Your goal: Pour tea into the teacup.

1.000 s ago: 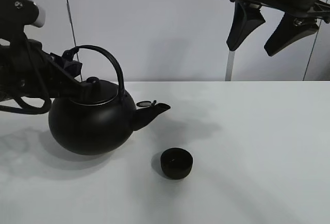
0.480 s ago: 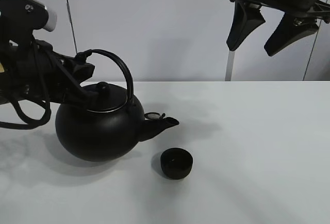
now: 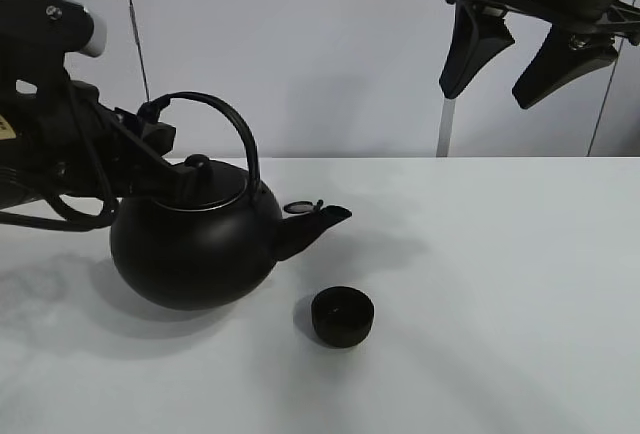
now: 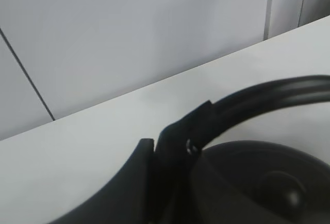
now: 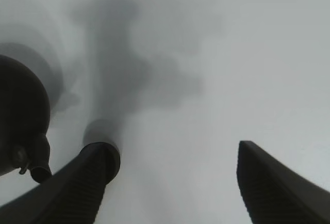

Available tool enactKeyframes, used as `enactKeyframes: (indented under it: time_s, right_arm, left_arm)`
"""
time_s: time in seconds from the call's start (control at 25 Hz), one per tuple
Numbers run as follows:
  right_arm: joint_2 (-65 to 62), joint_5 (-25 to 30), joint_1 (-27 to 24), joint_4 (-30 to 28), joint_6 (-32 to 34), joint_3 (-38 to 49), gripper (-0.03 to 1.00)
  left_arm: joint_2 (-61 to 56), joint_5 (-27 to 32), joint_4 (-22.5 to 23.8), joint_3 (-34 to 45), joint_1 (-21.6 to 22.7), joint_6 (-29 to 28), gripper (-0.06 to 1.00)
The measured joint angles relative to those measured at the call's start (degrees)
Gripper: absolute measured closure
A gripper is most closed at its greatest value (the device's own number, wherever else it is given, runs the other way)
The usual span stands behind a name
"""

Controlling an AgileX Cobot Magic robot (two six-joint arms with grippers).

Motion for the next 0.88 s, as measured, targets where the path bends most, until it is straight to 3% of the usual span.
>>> enactKeyframes:
  time_s: [0.16, 0.88]
  right_arm:
    - [0.0, 0.0, 0.0, 0.0, 0.0, 0.0, 0.47]
    - [0.0, 0.0, 0.0, 0.3, 0.0, 0.0, 0.47]
  left_arm:
    - [0.0, 0.0, -2.4, 0.0, -0.7, 0.1, 0.84]
    - [2.6, -0.6, 2.3, -0.2, -0.9, 4.7, 0.84]
